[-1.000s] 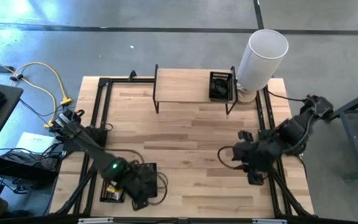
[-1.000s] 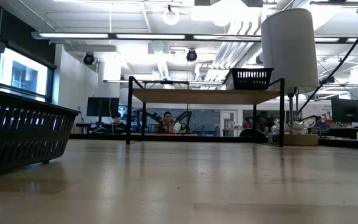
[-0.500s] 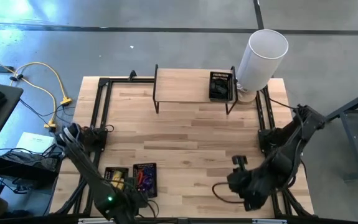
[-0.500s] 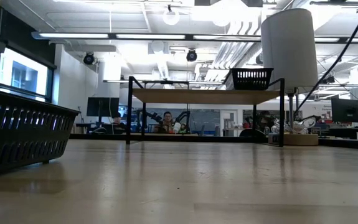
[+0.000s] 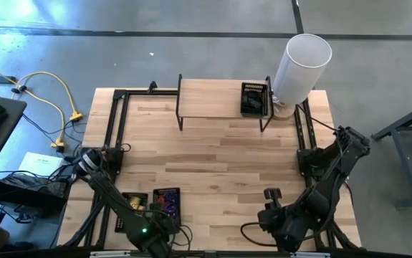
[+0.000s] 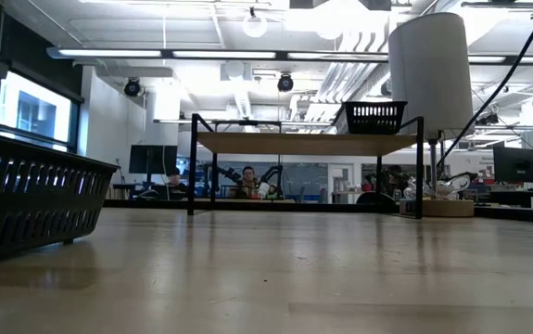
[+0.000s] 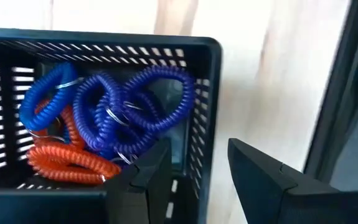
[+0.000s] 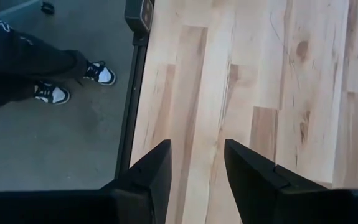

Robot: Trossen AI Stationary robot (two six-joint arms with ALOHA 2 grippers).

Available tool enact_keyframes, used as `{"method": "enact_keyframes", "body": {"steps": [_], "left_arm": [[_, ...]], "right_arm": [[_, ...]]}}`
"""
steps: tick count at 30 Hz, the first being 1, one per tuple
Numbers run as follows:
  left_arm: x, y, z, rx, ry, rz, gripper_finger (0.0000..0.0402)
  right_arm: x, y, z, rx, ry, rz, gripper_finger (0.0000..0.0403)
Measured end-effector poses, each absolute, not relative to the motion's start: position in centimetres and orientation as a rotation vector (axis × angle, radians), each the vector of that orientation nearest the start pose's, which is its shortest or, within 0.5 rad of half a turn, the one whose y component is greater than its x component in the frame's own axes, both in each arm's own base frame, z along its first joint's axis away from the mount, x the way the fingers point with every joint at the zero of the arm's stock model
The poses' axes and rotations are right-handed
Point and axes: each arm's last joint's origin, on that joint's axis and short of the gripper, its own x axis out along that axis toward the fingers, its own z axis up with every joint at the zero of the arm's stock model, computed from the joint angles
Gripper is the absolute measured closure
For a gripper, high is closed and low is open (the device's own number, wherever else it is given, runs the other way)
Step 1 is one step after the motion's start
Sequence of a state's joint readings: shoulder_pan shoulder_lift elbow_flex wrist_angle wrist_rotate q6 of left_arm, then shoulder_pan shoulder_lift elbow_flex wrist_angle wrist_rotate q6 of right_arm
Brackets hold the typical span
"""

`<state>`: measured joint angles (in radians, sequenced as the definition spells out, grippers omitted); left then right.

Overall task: Pick & Place Office Desk Supplies
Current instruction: Put the right black basket with the spring key chains on the shelf

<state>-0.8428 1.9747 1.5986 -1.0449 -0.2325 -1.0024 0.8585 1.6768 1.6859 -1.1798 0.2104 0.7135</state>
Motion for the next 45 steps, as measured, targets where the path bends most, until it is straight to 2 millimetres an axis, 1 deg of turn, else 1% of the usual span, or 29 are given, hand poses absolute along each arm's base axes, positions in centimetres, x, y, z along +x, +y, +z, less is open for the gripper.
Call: {"method": "enact_keyframes", "body": {"steps": [9, 17, 20, 24, 28, 31, 32, 36, 40, 42, 45], "left_arm": [[26.8, -28.8, 20.2, -0.081, 1.31, 0.156, 0.0252], [27.2, -29.3, 17.9, -0.053, 1.355, 0.166, 0.0252], [27.2, -29.4, 17.6, -0.045, 1.362, 0.174, 0.0259], [27.2, -29.3, 17.6, -0.045, 1.362, 0.174, 0.0291], [27.3, -29.3, 17.6, -0.043, 1.357, 0.177, 0.0339], [27.4, -29.2, 17.6, -0.021, 1.318, 0.201, 0.0383], [27.4, -29.2, 17.6, -0.014, 1.306, 0.208, 0.0392], [27.9, -28.7, 17.6, 0.019, 1.319, 0.183, 0.0399], [28.5, -28.0, 18.2, -0.009, 1.366, 0.153, 0.04], [28.8, -27.4, 19.1, -0.026, 1.371, 0.16, 0.04], [29.2, -26.3, 21.0, -0.061, 1.352, 0.158, 0.0401]], "right_arm": [[22.1, 24.6, 34.0, 0.029, 1.132, 0.178, 0.0267], [22.0, 24.6, 34.0, 0.027, 1.135, 0.178, 0.0267], [22.0, 24.6, 34.0, 0.026, 1.135, 0.181, 0.0267], [21.8, 24.8, 34.0, 0.028, 1.132, 0.187, 0.0267], [21.7, 25.0, 34.1, 0.055, 1.132, 0.176, 0.0267], [21.4, 25.3, 34.1, 0.069, 1.126, 0.174, 0.0267], [21.4, 25.4, 34.1, 0.076, 1.119, 0.173, 0.0267], [21.1, 25.9, 34.2, 0.082, 1.075, 0.166, 0.0267], [20.9, 26.2, 34.3, 0.09, 1.039, 0.135, 0.0267], [20.8, 26.2, 34.3, 0.098, 1.024, 0.116, 0.0267], [20.5, 26.4, 34.4, 0.087, 0.992, 0.094, 0.0267]]}}
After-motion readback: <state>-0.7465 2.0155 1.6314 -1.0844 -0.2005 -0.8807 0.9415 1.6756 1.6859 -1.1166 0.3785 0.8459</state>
